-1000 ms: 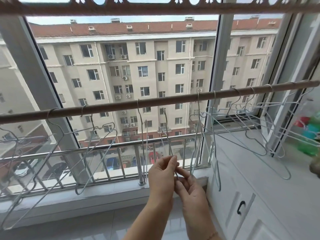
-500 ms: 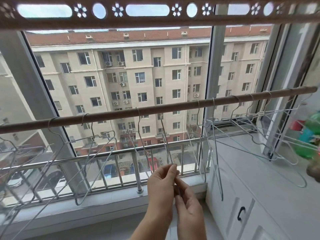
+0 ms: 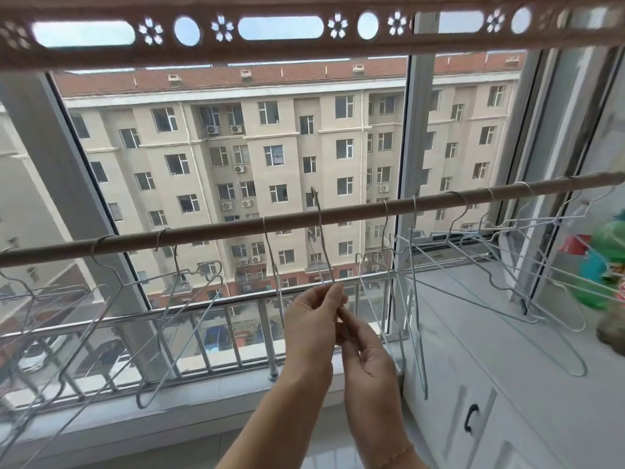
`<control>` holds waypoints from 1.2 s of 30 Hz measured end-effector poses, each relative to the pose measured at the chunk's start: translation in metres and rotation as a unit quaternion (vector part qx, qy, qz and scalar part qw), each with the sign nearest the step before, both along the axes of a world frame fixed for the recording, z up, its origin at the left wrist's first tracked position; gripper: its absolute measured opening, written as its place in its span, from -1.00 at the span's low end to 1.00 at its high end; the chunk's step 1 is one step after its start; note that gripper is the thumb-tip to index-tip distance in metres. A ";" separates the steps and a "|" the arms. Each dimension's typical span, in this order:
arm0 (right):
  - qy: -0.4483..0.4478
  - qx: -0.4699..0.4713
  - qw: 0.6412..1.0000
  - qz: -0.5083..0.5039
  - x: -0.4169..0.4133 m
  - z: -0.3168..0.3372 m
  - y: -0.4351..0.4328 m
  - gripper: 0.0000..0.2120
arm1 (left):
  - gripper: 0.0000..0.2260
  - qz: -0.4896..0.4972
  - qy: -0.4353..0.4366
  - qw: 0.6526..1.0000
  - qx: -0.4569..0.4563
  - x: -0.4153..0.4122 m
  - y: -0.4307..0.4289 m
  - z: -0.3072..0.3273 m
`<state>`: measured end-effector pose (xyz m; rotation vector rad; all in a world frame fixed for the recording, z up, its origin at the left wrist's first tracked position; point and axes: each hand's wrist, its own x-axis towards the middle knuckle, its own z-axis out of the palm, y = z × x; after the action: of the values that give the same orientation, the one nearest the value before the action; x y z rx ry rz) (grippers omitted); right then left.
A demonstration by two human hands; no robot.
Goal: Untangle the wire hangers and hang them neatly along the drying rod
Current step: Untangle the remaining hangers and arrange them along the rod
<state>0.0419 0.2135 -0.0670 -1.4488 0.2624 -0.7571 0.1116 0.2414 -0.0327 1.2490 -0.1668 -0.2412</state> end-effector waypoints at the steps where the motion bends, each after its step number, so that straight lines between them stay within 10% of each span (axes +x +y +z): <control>1: -0.006 0.001 1.000 0.003 0.002 0.004 -0.002 -0.59 | -0.90 0.000 -0.001 1.000 0.000 0.002 -0.002 0.004; 16: 0.025 0.031 0.997 0.059 0.003 -0.006 -0.015 -0.60 | -0.84 0.011 0.059 0.997 0.051 0.002 0.001 -0.003; 26: 0.013 -0.180 0.982 -0.057 -0.023 0.000 0.008 -0.57 | -0.92 0.168 -0.134 0.974 0.074 -0.029 0.075 0.001; 31: -0.069 -0.206 0.974 0.070 -0.016 0.001 0.058 -0.65 | -0.90 0.292 -0.198 0.928 0.117 -0.020 0.135 0.003; 36: 0.054 -0.175 0.960 0.211 0.033 -0.003 0.108 -0.72 | -0.86 0.335 -0.169 0.915 0.147 0.017 0.183 0.007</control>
<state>0.0749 0.3214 -0.0701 -1.8072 -0.1066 -0.3853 0.1288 0.4248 -0.0253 1.5679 0.0110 0.5687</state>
